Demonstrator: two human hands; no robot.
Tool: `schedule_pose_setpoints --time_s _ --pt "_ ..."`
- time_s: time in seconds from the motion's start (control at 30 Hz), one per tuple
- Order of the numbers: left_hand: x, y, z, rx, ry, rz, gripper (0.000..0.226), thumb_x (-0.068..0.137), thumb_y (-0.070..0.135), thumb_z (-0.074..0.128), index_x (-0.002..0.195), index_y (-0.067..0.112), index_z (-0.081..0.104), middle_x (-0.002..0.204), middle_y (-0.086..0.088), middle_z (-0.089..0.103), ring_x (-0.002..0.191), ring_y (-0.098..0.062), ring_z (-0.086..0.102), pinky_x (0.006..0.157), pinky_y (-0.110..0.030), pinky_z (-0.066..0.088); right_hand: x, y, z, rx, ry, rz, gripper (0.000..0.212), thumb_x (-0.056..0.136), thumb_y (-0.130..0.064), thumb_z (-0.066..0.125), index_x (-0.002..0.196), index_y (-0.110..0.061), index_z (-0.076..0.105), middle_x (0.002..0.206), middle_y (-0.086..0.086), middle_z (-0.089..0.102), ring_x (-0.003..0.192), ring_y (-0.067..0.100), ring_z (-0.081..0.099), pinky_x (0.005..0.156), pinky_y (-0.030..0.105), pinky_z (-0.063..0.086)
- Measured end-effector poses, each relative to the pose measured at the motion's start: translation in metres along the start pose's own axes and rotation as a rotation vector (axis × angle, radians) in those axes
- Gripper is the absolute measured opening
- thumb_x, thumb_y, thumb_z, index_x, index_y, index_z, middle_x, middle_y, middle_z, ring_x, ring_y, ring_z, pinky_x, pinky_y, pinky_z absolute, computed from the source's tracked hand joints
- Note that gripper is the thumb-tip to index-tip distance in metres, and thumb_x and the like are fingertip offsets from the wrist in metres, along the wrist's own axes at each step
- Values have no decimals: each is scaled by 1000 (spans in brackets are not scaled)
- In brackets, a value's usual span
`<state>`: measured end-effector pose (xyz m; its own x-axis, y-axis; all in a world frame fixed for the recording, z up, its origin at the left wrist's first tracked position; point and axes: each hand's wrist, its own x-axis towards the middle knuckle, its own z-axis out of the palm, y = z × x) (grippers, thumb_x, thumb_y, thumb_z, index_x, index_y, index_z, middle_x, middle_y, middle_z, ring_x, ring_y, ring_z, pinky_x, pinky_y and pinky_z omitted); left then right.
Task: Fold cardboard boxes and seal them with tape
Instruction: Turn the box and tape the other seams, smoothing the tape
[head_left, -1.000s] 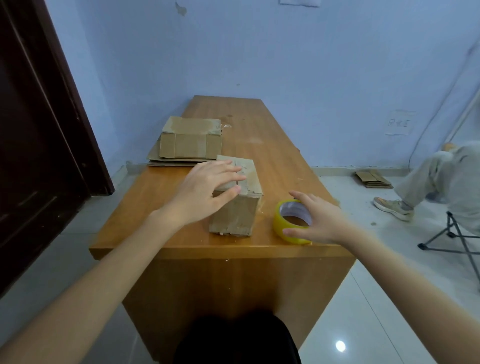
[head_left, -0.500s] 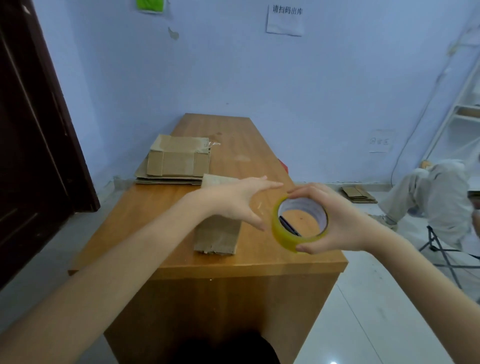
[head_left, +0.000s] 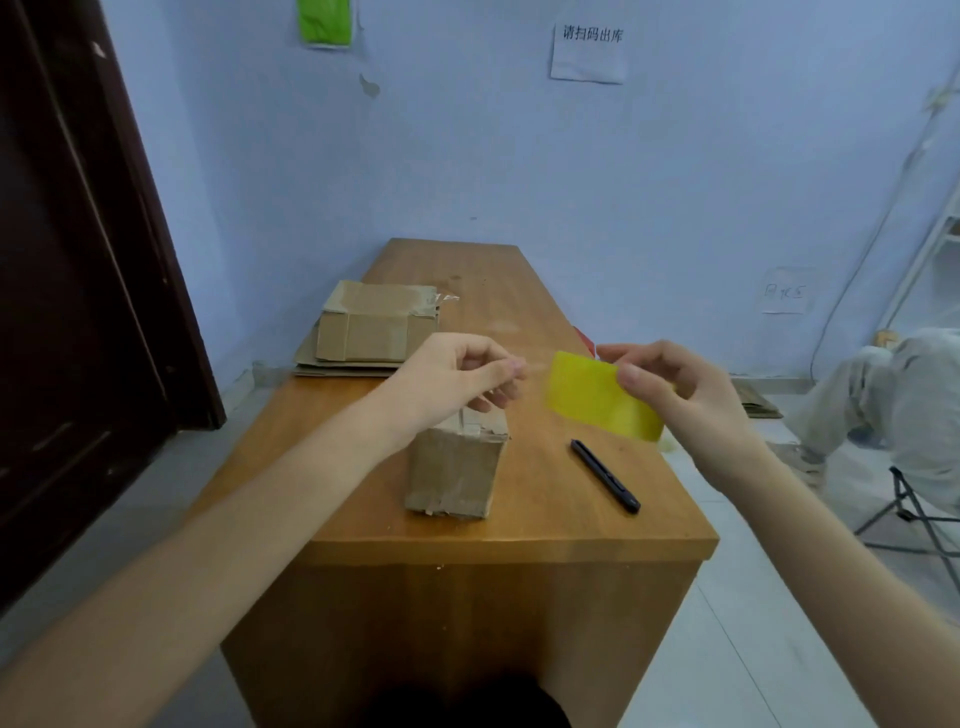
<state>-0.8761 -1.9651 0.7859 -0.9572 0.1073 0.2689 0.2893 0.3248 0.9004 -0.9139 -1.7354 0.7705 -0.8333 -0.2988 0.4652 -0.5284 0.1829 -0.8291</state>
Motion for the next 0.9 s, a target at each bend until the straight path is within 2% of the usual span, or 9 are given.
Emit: schedule_pose_setpoints --time_s 0.07,0.13,0.3,0.4,0.47,0.63,0.73,0.8,0.9 --pt "-3 -1 0 45 90 15 19 93 26 57 86 11 67 78 -2 70 71 -8 63 65 -20 51 4 0 15 65 108 33 34 69 -54 64 51 -26 58 56 -19 54 56 1 47 58 17 35" --pt "-5 -2 -1 74 176 28 24 93 31 56 83 12 66 77 -2 70 69 -9 64 63 -19 50 6 -2 30 55 166 30 48 72 -51 63 44 -22 37 44 -14 28 44 3 27 45 15 23" --pt "-14 -18 -7 248 270 7 34 93 37 55 73 13 67 69 2 70 63 -5 66 62 -20 49 4 -5 44 75 128 -36 55 69 -61 58 49 -18 32 46 -10 26 43 6 27 43 15 24" --pt "-24 -24 -5 389 340 24 32 93 42 53 70 25 66 60 9 65 60 -6 64 67 -28 53 4 -9 45 58 117 -90 55 72 -59 58 49 -17 32 46 -9 26 44 8 27 46 18 24" --pt "-28 -21 -6 468 393 32 33 94 43 50 65 31 60 53 10 57 54 -5 57 62 -26 49 6 -13 48 55 111 -102 54 74 -57 57 47 -18 31 46 -8 25 44 9 27 47 20 24" --pt "-35 -15 -1 543 302 -22 37 96 41 48 64 26 58 53 10 53 52 -7 53 58 -26 44 8 -23 44 38 18 -110 48 74 -48 54 48 -19 26 48 -9 20 45 8 21 45 16 20" --pt "-37 -10 -12 574 364 -35 34 95 43 47 67 27 57 63 10 57 54 -6 53 54 -20 41 8 -25 37 -160 31 -116 45 78 -41 51 50 -21 24 49 -9 17 46 8 19 45 20 17" --pt "-39 -5 -25 532 394 -53 34 93 44 48 68 25 60 65 6 61 56 -13 57 60 -28 49 8 -25 32 -304 5 -95 40 76 -39 49 53 -18 24 51 -7 17 48 9 19 49 24 17" --pt "-44 -4 -35 589 316 -93 34 93 45 48 72 23 63 65 6 64 58 -11 62 63 -32 56 10 -22 30 -426 -108 -47 39 76 -41 48 57 -15 26 55 -4 18 50 10 20 52 28 19"
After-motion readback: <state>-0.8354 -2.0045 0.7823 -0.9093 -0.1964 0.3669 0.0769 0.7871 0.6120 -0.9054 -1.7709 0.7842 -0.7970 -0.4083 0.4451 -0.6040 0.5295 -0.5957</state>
